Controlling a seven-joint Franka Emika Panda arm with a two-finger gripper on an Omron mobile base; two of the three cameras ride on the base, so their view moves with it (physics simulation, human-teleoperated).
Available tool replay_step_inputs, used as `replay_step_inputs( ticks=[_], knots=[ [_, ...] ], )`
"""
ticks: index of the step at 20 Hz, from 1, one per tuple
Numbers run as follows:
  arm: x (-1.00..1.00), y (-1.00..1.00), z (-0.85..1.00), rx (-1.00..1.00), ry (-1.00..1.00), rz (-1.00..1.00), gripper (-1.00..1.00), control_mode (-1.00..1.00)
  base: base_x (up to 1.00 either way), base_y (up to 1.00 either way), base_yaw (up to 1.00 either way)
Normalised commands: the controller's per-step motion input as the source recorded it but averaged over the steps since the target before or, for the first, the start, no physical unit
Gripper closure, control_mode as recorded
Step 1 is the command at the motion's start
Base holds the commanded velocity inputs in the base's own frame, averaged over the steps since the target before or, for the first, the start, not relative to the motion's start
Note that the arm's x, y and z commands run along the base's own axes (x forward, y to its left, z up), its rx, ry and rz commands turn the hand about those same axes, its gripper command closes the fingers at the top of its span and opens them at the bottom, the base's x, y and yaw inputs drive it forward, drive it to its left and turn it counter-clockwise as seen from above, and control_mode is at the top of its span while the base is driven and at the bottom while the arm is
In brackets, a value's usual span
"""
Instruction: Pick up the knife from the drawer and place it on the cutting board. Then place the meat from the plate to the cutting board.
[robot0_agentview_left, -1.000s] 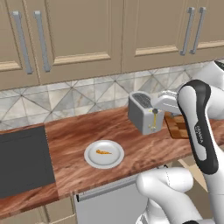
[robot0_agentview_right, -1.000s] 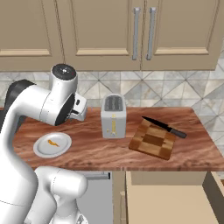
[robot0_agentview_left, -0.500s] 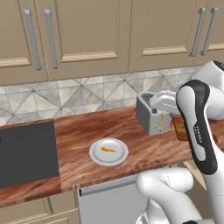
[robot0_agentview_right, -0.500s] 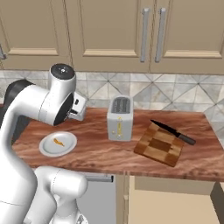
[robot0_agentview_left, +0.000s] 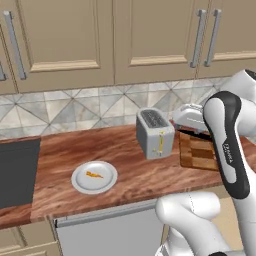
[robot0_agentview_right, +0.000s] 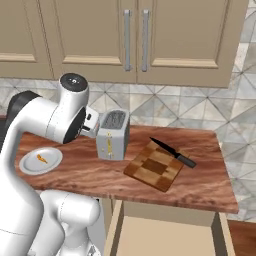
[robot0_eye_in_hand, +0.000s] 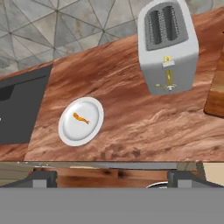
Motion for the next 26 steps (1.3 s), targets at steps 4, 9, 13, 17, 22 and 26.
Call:
replay_step_inputs(
  ticks=[4, 9, 13, 17, 22, 26],
  knots=[
    [0.0, 0.0, 0.0, 0.0, 0.0, 0.0, -1.0, 1.0, -0.04, 0.65, 0.07],
    [0.0, 0.0, 0.0, 0.0, 0.0, 0.0, -1.0, 1.0, -0.09, 0.83, 0.07],
    [0.0, 0.0, 0.0, 0.0, 0.0, 0.0, -1.0, 1.0, 0.0, 0.03, 0.12],
    [0.0, 0.0, 0.0, 0.0, 0.0, 0.0, -1.0, 1.0, 0.0, -0.46, 0.16],
    [0.0, 0.0, 0.0, 0.0, 0.0, 0.0, -1.0, 1.0, 0.0, -0.28, 0.15],
    [0.0, 0.0, 0.0, 0.0, 0.0, 0.0, -1.0, 1.0, 0.0, -0.05, 0.09]
  ],
)
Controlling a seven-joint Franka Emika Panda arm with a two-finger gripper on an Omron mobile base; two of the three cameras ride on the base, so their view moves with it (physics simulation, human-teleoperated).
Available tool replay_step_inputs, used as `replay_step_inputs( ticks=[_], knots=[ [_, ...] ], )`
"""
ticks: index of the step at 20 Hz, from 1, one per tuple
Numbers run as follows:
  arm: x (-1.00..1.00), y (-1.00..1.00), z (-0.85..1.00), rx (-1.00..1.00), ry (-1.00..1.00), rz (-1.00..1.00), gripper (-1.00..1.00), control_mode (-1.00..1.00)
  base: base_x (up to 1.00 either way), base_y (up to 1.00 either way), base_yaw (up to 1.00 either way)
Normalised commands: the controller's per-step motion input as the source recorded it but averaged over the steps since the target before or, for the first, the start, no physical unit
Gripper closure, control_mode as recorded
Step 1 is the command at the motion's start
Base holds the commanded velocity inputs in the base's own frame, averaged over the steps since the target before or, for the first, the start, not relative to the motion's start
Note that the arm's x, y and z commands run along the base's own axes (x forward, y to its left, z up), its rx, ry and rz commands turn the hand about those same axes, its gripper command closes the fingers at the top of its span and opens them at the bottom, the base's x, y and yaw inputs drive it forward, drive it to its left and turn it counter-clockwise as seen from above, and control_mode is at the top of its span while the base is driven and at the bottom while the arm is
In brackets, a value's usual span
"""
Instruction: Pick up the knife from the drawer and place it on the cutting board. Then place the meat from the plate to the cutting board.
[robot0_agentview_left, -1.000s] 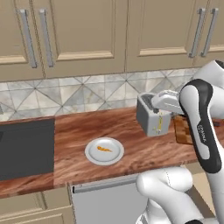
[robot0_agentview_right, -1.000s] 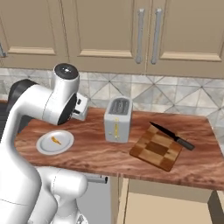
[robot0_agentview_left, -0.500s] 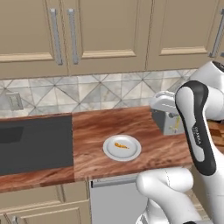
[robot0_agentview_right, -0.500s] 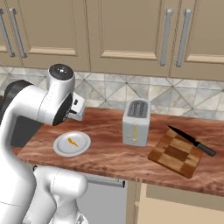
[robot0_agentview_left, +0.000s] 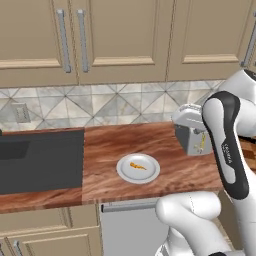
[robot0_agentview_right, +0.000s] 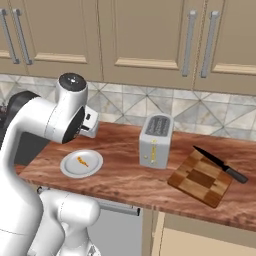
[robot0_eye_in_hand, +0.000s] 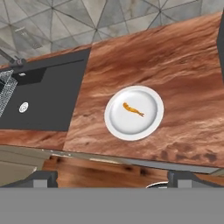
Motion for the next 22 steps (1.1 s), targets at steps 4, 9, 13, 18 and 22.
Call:
replay_step_inputs(
  ticks=[4, 9, 13, 18, 22],
  knots=[
    [0.0, 0.0, 0.0, 0.0, 0.0, 0.0, -1.0, 1.0, 0.0, 0.01, 0.05],
    [0.0, 0.0, 0.0, 0.0, 0.0, 0.0, -1.0, 1.0, 0.0, -0.15, 0.02],
    [0.0, -0.02, -0.17, -0.05, 0.02, 0.0, -1.0, -1.0, 0.0, -0.06, 0.0],
    [0.0, 0.13, -0.26, -0.25, 0.01, 0.01, -1.0, -1.0, 0.0, 0.0, 0.0],
    [-0.02, 0.01, -0.26, -0.2, 0.0, 0.09, -1.0, -1.0, 0.0, 0.0, 0.0]
  ],
)
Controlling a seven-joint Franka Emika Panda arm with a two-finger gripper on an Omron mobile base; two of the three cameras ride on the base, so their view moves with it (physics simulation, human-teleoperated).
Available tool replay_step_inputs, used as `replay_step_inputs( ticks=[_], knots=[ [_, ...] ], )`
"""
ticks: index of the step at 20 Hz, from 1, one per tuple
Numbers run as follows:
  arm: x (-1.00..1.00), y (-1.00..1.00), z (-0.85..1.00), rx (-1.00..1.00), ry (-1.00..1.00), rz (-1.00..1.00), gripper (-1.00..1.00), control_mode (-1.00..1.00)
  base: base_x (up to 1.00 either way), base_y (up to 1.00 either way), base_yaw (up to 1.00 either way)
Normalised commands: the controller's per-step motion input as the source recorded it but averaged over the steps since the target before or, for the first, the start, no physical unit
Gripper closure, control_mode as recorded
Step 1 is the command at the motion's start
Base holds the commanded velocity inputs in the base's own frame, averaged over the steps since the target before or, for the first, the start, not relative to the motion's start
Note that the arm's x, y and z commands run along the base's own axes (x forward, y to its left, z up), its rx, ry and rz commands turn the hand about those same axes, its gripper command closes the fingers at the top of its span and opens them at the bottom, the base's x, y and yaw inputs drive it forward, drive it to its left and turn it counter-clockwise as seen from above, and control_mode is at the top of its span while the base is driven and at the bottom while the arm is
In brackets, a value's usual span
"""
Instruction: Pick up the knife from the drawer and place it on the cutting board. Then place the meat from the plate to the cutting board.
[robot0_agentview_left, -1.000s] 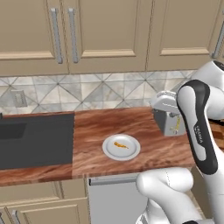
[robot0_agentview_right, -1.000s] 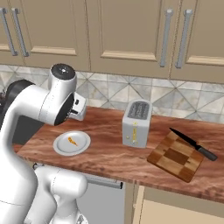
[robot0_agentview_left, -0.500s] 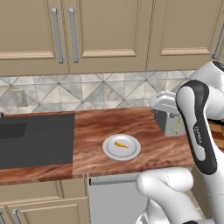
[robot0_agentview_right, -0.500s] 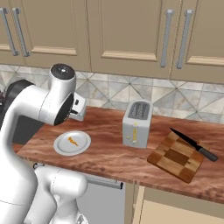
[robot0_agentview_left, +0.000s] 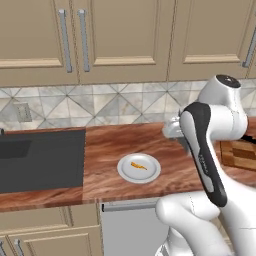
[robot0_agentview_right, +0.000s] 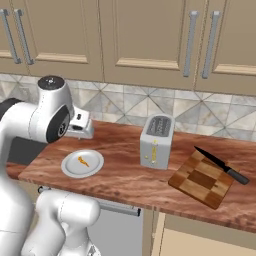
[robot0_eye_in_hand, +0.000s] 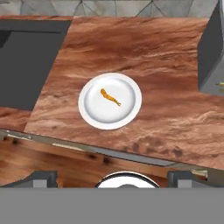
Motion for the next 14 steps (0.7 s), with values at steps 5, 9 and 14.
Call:
replay_step_inputs(
  ticks=[5, 9, 14],
  knots=[
    [-0.03, 0.0, -0.24, -0.12, -0.01, 0.23, -1.0, -1.0, 0.0, 0.0, 0.0],
    [0.0, 0.0, -0.3, -0.09, 0.03, 0.36, -1.0, -1.0, 0.0, 0.0, 0.0],
    [0.0, 0.01, -0.32, -0.08, 0.06, 0.37, -1.0, -1.0, 0.0, 0.0, 0.0]
  ],
)
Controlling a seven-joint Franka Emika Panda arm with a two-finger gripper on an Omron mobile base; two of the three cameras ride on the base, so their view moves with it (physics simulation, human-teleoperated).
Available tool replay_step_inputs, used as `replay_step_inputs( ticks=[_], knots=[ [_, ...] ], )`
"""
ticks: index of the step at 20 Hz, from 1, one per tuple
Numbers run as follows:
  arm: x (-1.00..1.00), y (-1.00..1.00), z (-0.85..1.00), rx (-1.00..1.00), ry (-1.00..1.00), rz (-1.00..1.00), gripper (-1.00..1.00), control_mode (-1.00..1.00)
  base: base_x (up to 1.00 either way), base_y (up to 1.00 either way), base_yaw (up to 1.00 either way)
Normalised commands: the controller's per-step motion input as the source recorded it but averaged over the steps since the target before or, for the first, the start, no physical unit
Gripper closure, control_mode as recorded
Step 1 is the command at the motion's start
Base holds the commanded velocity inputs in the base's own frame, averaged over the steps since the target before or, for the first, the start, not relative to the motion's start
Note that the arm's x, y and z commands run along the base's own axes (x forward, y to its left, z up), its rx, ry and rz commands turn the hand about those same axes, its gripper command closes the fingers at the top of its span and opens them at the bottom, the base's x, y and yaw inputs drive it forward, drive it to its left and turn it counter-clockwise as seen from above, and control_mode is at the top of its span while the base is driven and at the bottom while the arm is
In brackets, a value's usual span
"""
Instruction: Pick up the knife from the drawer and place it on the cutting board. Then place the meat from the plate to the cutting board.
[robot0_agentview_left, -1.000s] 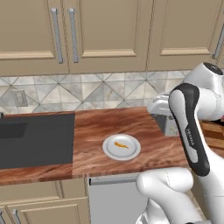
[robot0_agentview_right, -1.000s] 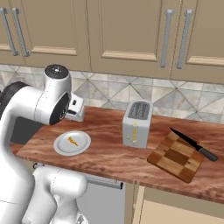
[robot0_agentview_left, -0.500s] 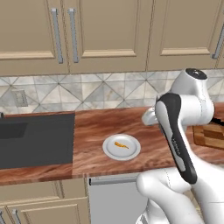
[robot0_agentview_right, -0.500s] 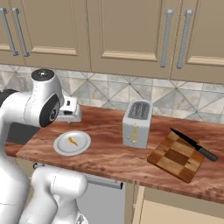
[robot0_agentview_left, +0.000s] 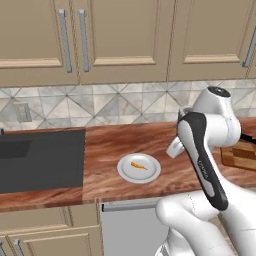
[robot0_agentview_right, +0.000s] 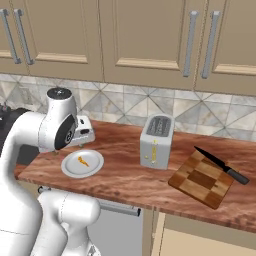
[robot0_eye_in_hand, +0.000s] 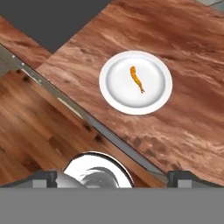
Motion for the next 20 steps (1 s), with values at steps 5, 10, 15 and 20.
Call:
replay_step_inputs(
  ticks=[5, 10, 15, 20],
  knots=[
    [0.01, 0.42, -0.33, -0.21, 0.05, 0.25, -1.0, -1.0, 0.0, 0.0, 0.0],
    [0.02, 0.46, -0.33, -0.21, 0.01, 0.18, -1.0, -1.0, 0.0, 0.0, 0.0],
    [0.13, 0.3, -0.38, -0.09, 0.04, 0.13, -1.0, -1.0, 0.0, 0.0, 0.0],
    [0.23, 0.09, -0.37, 0.0, 0.05, 0.06, -1.0, -1.0, 0.0, 0.0, 0.0]
  ],
)
